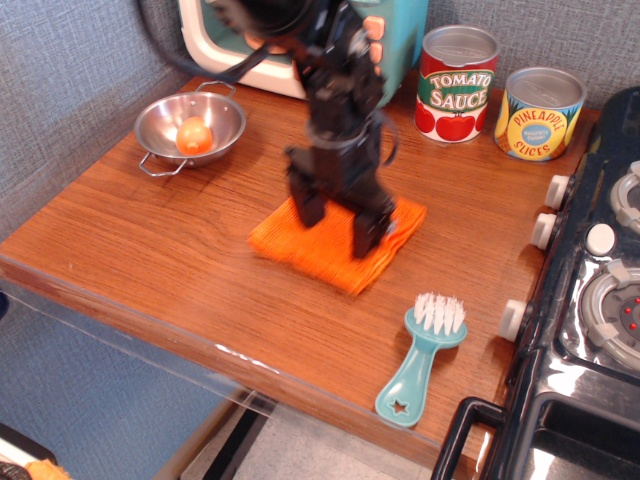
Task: Move the yellow towel in front of the red can
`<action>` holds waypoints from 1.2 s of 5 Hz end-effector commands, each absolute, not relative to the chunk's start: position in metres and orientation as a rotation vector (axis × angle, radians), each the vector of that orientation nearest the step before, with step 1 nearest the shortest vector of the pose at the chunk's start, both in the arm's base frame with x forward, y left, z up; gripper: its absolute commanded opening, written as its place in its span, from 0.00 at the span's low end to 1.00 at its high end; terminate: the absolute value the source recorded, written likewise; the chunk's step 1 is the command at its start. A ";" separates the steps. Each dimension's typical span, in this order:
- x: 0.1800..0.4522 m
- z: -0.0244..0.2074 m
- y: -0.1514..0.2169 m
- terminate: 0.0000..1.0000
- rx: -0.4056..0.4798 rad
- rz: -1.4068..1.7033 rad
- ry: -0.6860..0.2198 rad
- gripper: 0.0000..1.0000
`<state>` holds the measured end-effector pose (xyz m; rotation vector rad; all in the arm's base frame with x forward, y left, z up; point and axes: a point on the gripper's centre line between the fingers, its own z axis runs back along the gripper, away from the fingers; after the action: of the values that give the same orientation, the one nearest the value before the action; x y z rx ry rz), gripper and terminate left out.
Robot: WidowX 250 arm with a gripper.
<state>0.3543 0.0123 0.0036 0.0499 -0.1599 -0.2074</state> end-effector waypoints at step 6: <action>0.435 0.153 -0.003 0.00 -0.098 -0.140 -0.430 1.00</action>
<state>0.4337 -0.0108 0.1123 -0.1076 -0.3318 -0.1380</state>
